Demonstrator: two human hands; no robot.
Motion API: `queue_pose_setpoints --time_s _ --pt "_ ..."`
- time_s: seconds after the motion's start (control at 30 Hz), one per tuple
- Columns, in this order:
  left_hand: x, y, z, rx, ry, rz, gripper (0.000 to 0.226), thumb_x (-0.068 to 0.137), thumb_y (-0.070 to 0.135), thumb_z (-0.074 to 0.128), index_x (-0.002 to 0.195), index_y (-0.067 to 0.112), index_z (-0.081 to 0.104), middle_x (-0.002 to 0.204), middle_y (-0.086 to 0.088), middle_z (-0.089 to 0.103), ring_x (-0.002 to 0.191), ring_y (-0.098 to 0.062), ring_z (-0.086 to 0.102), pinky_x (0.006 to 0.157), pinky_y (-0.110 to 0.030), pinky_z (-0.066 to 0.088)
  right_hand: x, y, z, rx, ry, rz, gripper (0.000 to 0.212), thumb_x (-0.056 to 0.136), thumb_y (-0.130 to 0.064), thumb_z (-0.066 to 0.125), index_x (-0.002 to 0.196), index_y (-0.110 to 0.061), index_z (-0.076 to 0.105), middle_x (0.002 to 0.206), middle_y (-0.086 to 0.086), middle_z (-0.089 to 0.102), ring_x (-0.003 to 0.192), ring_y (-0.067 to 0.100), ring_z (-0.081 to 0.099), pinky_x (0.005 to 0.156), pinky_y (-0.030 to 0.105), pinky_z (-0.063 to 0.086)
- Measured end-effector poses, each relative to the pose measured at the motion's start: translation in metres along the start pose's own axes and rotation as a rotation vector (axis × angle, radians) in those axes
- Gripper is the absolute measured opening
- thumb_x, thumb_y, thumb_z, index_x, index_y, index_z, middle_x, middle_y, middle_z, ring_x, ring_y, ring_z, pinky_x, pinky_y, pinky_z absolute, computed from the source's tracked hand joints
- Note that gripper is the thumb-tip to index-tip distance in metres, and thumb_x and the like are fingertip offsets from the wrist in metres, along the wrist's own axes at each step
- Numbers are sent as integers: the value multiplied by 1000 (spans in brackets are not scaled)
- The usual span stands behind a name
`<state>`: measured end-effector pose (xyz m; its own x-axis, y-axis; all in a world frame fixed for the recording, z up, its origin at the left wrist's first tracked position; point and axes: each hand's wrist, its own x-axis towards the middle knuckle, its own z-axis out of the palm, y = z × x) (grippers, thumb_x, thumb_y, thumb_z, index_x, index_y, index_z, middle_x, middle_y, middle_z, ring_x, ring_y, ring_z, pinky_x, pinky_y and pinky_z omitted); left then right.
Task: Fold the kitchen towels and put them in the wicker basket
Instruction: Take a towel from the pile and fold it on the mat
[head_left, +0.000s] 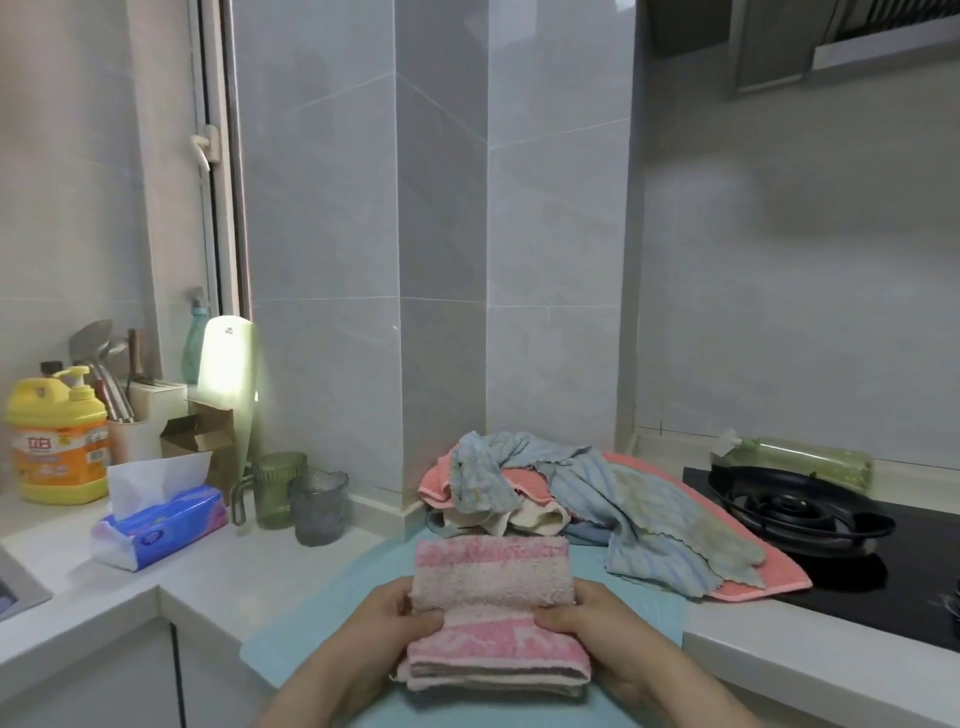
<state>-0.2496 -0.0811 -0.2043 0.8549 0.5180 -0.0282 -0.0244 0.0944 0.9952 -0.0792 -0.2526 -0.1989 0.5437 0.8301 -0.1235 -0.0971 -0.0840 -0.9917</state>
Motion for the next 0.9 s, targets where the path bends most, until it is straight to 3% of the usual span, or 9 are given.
queue_pose_setpoints --time_s 0.13,0.23,0.33,0.4,0.5,0.57,0.67,0.77,0.9 --pt "5 -4 -6 -128 13 -6 37 86 -18 51 120 -5 60 113 -26 68 105 -42 65 95 -48 51 10 7 -7 83 -51 -7 48 84 21 45 122 -2 62 115 20 70 112 43 62 100 54 46" --pt "7 -5 -7 -153 18 -8 39 84 -21 50 117 -3 62 111 -27 68 99 -41 67 88 -46 55 13 10 -7 131 -52 -34 48 82 22 47 121 -2 62 115 21 69 112 44 62 101 58 43" --pt "7 -6 -7 -157 33 -19 37 83 -23 48 111 -4 64 108 -29 69 90 -38 69 75 -42 60 14 11 -7 145 -35 -29 44 83 22 48 117 -2 62 109 21 72 92 36 68 81 49 54" --pt "7 -7 -8 -163 56 -14 37 82 -23 48 110 -5 64 109 -31 68 92 -39 68 81 -46 57 13 12 -7 148 -24 -16 44 83 23 46 116 -1 62 105 22 72 81 32 68 63 37 56" --pt "7 -7 -8 -145 68 -31 35 82 -22 50 107 -5 67 111 -32 67 101 -43 62 100 -60 43 16 12 -6 189 -1 -8 49 79 27 40 115 2 62 106 25 71 95 42 68 80 48 55" --pt "5 -7 -8 -125 59 -33 34 80 -21 53 101 -3 72 109 -30 68 103 -43 63 102 -61 41 19 14 -6 175 23 -6 53 77 28 37 115 2 63 108 25 71 107 47 63 94 59 47" --pt "2 -4 -4 -53 25 -15 35 77 -23 55 93 0 76 105 -28 70 97 -40 67 96 -55 48 20 15 -3 118 56 -5 51 81 20 38 113 -6 69 107 23 71 108 46 63 100 65 43" --pt "3 -3 -1 30 31 14 37 78 -24 55 97 0 75 104 -25 71 98 -38 69 90 -49 55 16 13 -1 29 70 1 45 85 13 43 111 -11 71 104 20 73 106 44 65 96 59 47" --pt "-3 -3 -4 459 81 181 40 82 -9 65 95 27 78 97 6 77 94 -9 71 77 -19 54 5 10 0 -326 133 -79 34 79 1 54 104 -17 70 92 5 77 88 25 73 81 41 57"
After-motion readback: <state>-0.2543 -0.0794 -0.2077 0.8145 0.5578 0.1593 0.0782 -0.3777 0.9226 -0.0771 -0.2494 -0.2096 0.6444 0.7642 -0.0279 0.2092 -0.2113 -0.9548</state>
